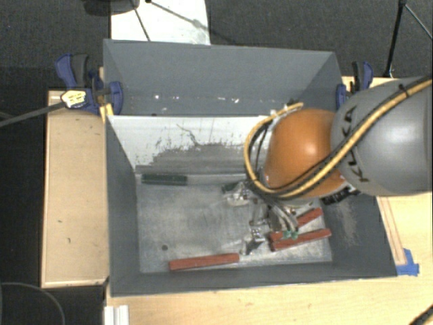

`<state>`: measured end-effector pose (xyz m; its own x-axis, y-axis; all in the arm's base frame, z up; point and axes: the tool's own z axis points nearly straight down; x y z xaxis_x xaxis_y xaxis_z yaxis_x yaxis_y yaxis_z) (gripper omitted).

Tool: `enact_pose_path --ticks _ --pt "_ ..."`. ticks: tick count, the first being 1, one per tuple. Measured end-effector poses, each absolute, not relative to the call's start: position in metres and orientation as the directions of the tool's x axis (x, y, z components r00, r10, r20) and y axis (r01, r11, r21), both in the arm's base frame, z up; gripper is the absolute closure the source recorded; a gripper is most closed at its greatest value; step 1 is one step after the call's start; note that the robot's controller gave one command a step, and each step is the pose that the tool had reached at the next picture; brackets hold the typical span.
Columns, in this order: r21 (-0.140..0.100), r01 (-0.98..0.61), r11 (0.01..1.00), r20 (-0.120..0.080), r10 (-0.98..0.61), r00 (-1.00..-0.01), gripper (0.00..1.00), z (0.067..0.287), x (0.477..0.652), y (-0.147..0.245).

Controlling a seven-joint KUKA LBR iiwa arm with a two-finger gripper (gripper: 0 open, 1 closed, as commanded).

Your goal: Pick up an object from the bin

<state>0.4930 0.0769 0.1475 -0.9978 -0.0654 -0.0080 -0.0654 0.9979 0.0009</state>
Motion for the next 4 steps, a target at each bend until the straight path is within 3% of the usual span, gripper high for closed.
enact_pose_path --ticks 1,2,3,4 --pt "0.001 -0.114 0.993 -0.003 -0.114 -0.993 1.00 0.078 0.484 0.023" --pt "0.001 -0.111 0.994 -0.003 -0.111 -0.994 0.00 0.077 0.484 0.023" --pt "0.001 -0.110 0.994 -0.002 -0.110 -0.994 0.00 0.077 0.484 0.023" --pt "-0.001 -0.267 0.964 -0.014 -0.267 -0.964 1.00 0.076 0.495 -0.068"
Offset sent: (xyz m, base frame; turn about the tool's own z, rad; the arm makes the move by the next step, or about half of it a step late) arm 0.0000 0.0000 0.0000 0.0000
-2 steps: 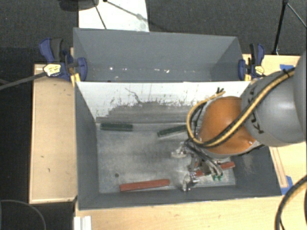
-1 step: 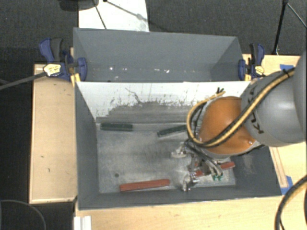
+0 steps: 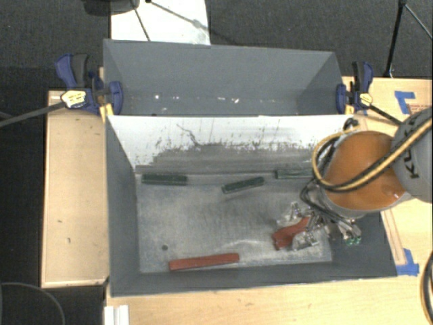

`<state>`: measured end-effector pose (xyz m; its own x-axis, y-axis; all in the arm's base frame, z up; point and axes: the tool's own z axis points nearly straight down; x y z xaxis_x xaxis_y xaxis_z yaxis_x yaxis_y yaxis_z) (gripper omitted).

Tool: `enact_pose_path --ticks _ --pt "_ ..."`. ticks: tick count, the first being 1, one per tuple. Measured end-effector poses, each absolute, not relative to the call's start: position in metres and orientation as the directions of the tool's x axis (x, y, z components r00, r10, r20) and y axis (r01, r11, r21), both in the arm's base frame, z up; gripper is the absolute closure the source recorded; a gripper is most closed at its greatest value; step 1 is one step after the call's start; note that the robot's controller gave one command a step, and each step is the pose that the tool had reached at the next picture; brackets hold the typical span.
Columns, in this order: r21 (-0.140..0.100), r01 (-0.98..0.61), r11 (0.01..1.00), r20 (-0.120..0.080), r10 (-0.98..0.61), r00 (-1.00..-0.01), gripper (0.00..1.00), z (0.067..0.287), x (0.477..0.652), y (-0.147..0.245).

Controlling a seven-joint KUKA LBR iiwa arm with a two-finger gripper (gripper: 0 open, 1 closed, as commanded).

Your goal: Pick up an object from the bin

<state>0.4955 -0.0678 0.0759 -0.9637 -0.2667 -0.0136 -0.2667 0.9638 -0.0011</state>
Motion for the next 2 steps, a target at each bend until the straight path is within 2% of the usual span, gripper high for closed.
enact_pose_path --ticks 1,2 --pt "-0.001 -0.266 0.964 -0.014 -0.266 -0.964 1.00 0.076 0.495 -0.068" --pt "0.000 -0.271 0.963 -0.002 -0.271 -0.963 1.00 0.209 0.495 -0.069"
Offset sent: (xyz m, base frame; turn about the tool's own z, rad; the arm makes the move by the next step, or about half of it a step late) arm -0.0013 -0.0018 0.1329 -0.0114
